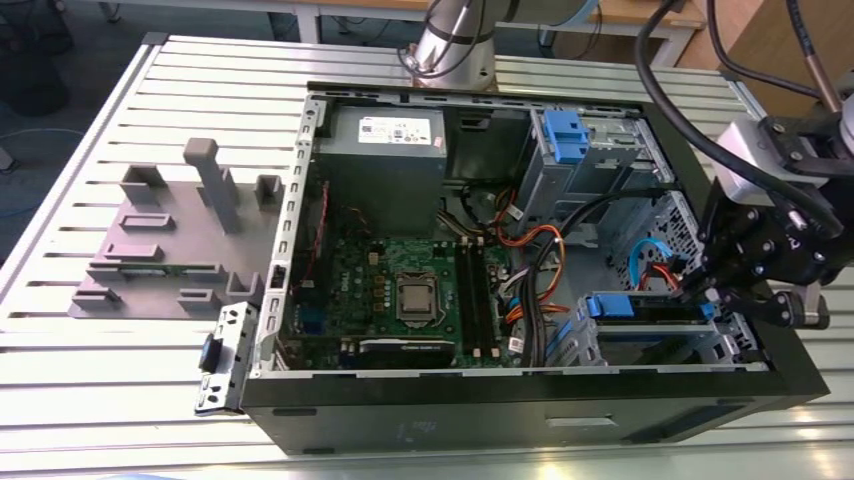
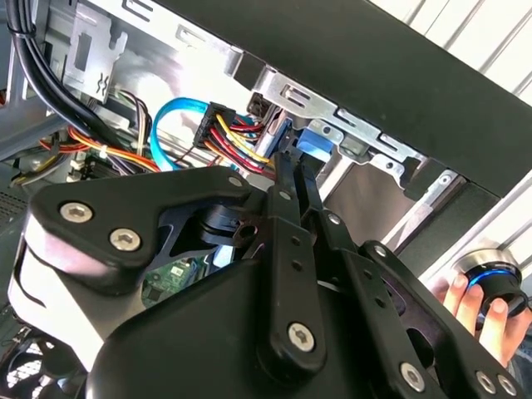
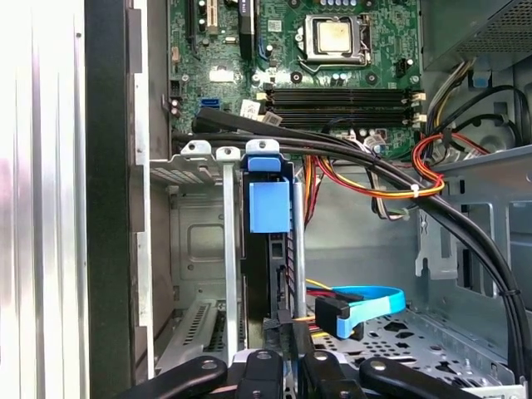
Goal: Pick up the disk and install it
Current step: 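Insert the first disk wire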
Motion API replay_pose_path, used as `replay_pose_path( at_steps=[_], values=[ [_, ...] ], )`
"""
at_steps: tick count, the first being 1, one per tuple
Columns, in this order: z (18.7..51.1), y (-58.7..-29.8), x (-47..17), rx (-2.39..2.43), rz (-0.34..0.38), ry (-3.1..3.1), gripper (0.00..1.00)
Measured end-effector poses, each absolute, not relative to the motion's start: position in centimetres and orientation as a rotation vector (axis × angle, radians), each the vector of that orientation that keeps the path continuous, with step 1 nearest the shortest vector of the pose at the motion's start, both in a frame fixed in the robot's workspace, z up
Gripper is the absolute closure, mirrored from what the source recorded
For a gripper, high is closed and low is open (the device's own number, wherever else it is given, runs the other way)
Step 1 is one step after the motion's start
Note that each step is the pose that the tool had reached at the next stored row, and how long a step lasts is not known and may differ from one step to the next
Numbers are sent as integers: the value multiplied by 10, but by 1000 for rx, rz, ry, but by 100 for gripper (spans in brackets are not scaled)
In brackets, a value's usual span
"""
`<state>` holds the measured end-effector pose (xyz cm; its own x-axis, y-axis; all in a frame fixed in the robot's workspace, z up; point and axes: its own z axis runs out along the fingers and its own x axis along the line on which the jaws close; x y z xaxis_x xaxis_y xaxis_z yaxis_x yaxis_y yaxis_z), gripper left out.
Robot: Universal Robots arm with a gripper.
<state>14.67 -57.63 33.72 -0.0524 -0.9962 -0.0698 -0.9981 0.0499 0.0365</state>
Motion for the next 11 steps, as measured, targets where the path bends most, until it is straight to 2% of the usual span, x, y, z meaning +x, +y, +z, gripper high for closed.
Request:
replay_pose_path(
  at_steps=[11],
  values=[
    [333, -577, 146, -2145, 116, 2258, 83]
  ],
)
